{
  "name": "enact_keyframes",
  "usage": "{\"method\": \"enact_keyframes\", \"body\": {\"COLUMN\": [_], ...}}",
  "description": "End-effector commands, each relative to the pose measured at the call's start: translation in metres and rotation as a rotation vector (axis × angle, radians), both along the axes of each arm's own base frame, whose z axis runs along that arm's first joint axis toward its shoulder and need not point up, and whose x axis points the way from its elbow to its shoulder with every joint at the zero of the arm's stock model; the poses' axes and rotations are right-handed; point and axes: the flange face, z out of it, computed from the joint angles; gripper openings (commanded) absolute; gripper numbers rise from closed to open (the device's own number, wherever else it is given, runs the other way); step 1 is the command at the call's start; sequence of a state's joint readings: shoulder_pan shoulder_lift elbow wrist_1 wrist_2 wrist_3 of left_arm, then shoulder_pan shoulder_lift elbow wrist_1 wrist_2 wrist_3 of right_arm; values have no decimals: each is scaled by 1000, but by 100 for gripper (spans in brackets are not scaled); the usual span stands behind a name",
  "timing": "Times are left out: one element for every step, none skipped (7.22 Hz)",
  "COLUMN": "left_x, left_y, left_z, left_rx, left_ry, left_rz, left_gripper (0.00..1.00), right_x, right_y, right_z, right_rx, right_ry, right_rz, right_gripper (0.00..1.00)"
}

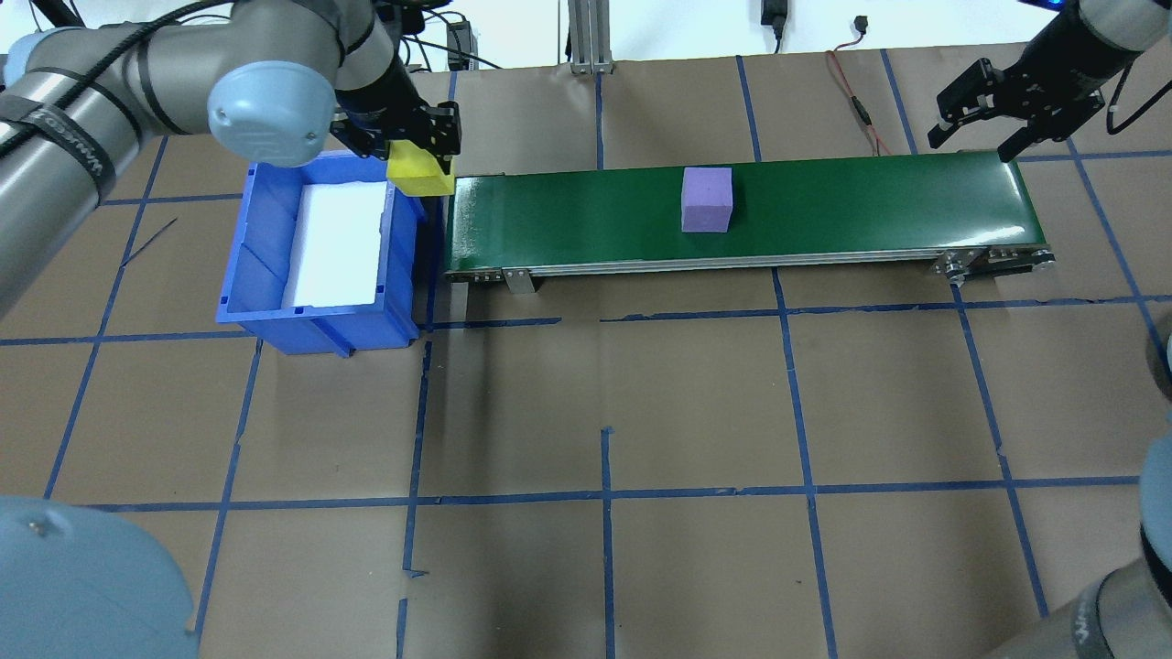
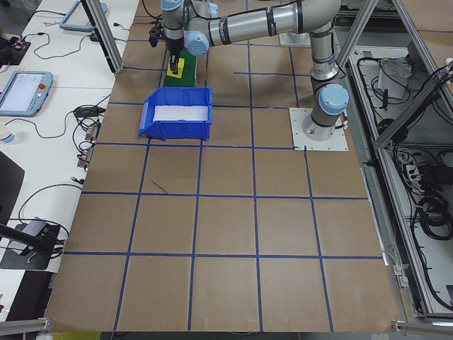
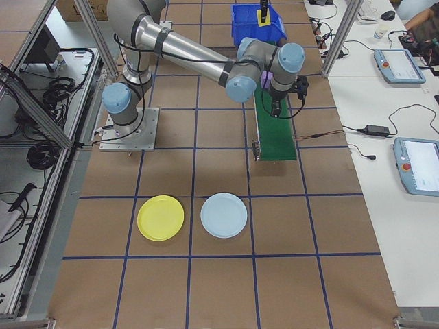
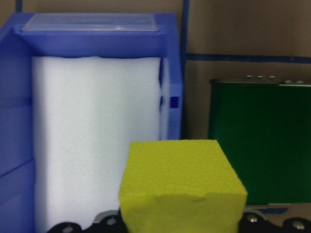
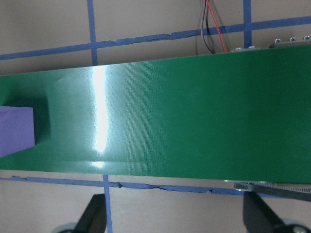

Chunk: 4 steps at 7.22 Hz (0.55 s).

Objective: Move block left to right into plate

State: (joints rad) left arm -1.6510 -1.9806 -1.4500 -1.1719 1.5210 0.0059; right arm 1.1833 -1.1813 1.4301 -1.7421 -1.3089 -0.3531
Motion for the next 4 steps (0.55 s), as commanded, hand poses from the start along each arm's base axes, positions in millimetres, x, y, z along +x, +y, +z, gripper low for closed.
{"method": "enact_keyframes", "body": {"left_x": [-46, -49, -49, -50], "left_y": [7, 8, 5, 2], "left_z": [-56, -71, -73, -69], "left_rx": [27, 40, 23, -9], "left_ry": [-5, -8, -5, -1], "left_rz": [-32, -33, -33, -33], "left_gripper": [37, 37, 37, 46], "right_x": [-6, -6, -4, 3], "right_y": [-13, -12, -10, -9], "right_z": [-47, -53, -59, -65], "right_rx": [25, 30, 39, 25], "right_ry": [-13, -17, -31, -93], "right_rz": [8, 9, 8, 21], "right_gripper": [100, 100, 100, 100]}}
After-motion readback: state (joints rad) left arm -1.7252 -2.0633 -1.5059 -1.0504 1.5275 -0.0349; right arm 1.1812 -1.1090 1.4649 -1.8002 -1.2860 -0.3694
